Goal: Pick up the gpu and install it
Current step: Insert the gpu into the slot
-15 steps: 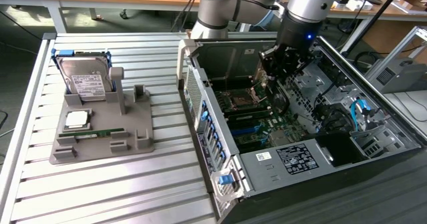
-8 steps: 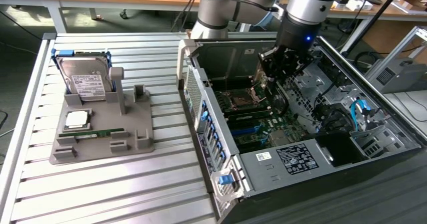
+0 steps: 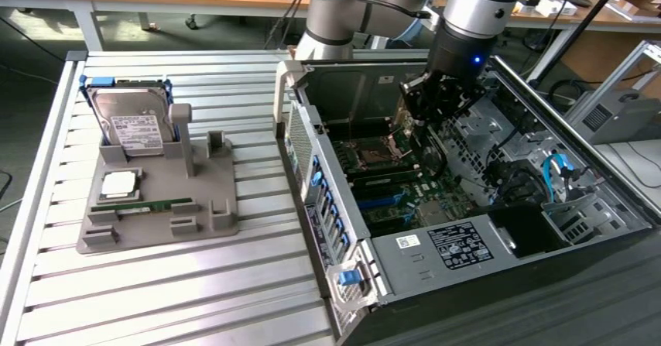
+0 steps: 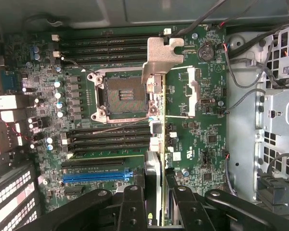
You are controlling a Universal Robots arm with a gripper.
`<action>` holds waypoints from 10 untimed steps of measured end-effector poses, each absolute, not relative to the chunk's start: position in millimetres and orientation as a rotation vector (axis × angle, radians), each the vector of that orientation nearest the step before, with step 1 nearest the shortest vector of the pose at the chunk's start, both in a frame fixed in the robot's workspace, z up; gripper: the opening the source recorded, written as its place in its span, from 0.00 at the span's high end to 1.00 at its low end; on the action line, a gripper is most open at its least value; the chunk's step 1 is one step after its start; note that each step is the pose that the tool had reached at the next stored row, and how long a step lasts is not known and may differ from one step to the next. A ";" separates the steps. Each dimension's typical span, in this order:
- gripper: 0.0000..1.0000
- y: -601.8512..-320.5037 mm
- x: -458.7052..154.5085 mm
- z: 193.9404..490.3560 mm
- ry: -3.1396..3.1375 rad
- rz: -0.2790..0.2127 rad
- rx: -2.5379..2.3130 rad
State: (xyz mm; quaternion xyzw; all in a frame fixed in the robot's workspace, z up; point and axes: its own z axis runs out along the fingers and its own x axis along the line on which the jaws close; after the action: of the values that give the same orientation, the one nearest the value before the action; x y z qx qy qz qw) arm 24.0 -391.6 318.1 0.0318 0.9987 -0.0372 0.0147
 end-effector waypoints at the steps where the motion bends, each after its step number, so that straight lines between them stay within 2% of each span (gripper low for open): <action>1: 0.73 -391.6 24.0 318.1 3.108 -0.116 0.099; 10: 0.73 -391.6 24.0 318.1 3.109 -0.115 0.074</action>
State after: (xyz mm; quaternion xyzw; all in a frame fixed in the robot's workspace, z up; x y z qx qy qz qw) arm 24.0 -391.6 318.1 0.0236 0.9989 -0.0371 0.0150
